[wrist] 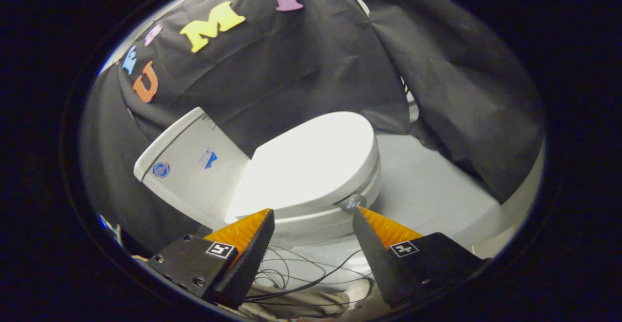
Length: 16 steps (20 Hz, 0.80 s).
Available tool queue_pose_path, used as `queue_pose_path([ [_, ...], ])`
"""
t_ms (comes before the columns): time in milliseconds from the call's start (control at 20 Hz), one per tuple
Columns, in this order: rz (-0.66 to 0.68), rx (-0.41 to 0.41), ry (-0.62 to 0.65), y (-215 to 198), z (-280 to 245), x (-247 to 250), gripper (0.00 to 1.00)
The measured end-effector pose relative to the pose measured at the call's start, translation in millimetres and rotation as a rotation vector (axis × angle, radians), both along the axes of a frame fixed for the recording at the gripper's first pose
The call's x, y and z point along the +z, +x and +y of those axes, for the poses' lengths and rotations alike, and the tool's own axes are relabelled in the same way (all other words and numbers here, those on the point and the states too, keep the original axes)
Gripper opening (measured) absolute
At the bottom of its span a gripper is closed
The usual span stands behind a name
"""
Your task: Open the toilet lid.
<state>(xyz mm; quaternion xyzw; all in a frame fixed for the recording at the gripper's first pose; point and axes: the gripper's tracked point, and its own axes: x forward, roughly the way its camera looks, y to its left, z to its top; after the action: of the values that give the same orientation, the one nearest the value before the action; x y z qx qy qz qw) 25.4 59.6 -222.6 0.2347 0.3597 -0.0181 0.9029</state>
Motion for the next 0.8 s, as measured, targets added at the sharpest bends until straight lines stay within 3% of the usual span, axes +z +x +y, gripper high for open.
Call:
queue_pose_path([
  [200, 0.113, -0.067, 0.123, 5.5, -6.3, -28.3, 1.00],
  [550, 0.142, -0.170, 0.256, 29.0, -23.6, -47.7, 0.99],
  [800, 0.191, -0.184, 0.321, 33.1, -26.6, -59.6, 0.97],
])
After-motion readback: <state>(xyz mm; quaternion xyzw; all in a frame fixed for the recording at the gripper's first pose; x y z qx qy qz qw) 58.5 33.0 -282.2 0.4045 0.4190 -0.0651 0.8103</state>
